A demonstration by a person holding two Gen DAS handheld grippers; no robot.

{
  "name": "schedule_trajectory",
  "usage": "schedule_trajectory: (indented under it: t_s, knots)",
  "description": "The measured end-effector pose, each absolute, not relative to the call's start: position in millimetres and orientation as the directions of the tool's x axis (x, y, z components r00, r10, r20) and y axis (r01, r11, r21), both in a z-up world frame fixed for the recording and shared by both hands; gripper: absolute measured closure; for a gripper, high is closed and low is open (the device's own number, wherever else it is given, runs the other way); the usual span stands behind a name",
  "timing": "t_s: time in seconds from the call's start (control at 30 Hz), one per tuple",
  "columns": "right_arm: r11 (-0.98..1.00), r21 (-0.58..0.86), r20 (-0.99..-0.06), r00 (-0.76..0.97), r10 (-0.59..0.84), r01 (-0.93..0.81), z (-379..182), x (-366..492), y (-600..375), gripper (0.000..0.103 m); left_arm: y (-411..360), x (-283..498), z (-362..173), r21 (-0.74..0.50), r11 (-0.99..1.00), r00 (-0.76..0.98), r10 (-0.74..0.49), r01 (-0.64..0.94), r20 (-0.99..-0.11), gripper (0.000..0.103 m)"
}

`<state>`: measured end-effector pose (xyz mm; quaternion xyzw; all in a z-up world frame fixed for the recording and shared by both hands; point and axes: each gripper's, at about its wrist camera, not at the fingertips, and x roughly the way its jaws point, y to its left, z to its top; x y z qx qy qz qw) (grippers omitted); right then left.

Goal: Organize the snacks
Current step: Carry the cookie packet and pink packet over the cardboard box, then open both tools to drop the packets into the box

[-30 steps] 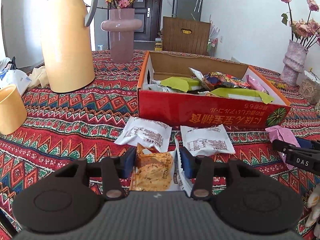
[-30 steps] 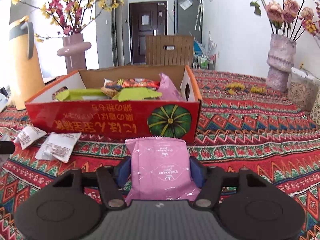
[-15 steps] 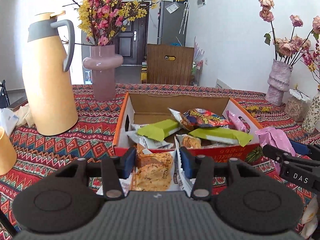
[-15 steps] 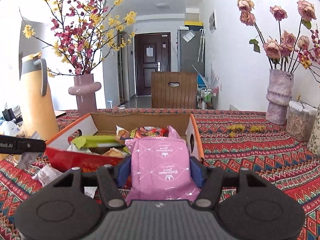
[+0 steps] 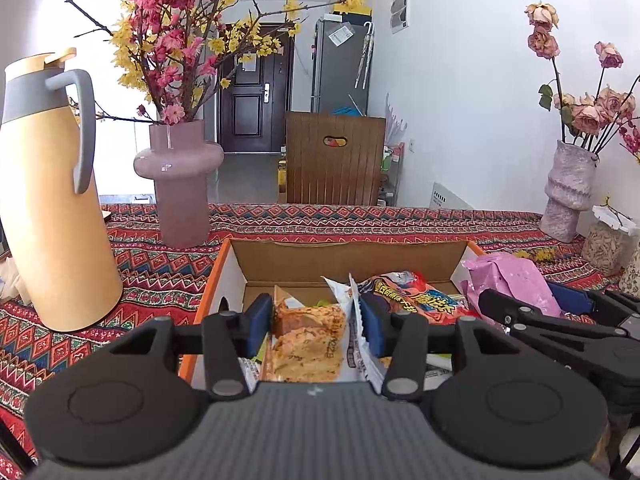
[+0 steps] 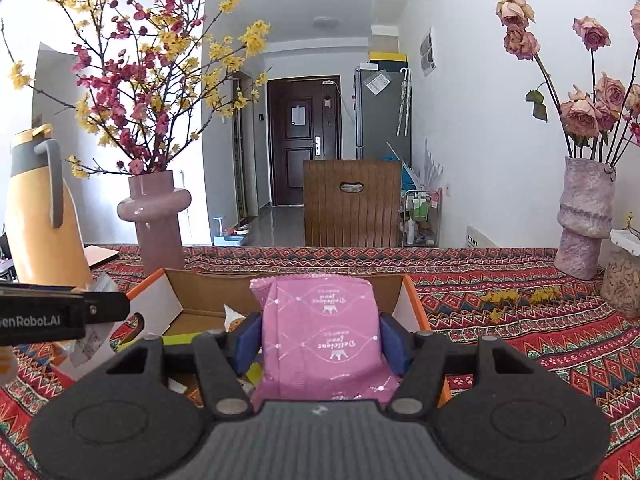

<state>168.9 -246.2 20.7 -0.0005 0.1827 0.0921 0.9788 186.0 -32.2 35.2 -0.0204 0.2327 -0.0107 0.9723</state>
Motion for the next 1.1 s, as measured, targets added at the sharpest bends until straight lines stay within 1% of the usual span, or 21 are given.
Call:
schedule_trajectory:
  t_s: [0.17,0.23,0.27,0.3,0.33,0.37,0.4,0.47,0.53,0.7,0.97,1.1]
  knots:
    - [0.984,0.052,-0.369,0.912,0.179,-0.172,4.2,178.8,-247.8,0.042,-32.3,205.0,14.0,-0.05,0.999,0.89,-0.023,0.0,-0.455,0.054]
    - [0.983,0.065,-0.376,0.908,0.183,-0.171,0.6,180.5,-250.1,0.041,-31.6,206.2,7.3,-0.051,0.999,0.898,-0.021,-0.002,-0.44,0.052]
    - [0.983,0.072,-0.375,0.909,0.181,-0.166,-0.3,180.0,-251.6,0.041,-30.8,205.4,5.8,-0.05,0.999,0.902,-0.015,-0.007,-0.431,0.049]
    - [0.984,0.077,-0.374,0.91,0.18,-0.163,-0.8,179.1,-252.8,0.039,-29.2,204.2,5.6,-0.051,0.999,0.906,-0.011,-0.011,-0.423,0.041]
    - [0.984,0.083,-0.37,0.911,0.18,-0.16,-0.7,177.6,-254.2,0.028,-27.0,202.8,6.1,-0.057,0.998,0.911,-0.009,-0.016,-0.412,0.034]
    - [0.984,0.088,-0.361,0.916,0.177,-0.155,-0.2,175.6,-255.4,0.015,-24.3,200.9,6.9,-0.065,0.998,0.917,-0.002,-0.026,-0.399,0.017]
    - [0.985,0.089,-0.35,0.921,0.172,-0.149,0.4,173.4,-256.2,0.006,-21.7,198.7,8.0,-0.07,0.997,0.923,0.011,-0.041,-0.384,0.007]
    - [0.986,0.091,-0.328,0.93,0.164,-0.142,2.1,168.6,-258.3,0.004,-18.0,195.0,10.2,-0.077,0.995,0.929,0.029,-0.061,-0.368,0.0]
    - [0.986,0.096,-0.316,0.935,0.163,-0.139,3.1,166.2,-259.9,0.0,-14.3,194.0,11.4,-0.094,0.993,0.929,0.029,-0.069,-0.368,0.0]
    - [0.985,0.109,-0.301,0.94,0.163,-0.136,6.3,164.2,-263.3,0.0,-11.3,191.9,17.8,-0.11,0.99,0.923,0.039,-0.087,-0.383,0.0]
    - [0.982,0.092,-0.264,0.947,0.186,-0.167,25.1,146.0,-258.0,0.0,-5.3,166.2,45.1,-0.11,0.988,0.927,0.06,-0.108,-0.371,0.0]
    - [0.977,0.096,-0.279,0.937,0.211,-0.192,28.6,130.7,-251.1,0.0,5.1,149.6,45.2,-0.095,0.989,0.922,0.07,-0.114,-0.38,0.0]
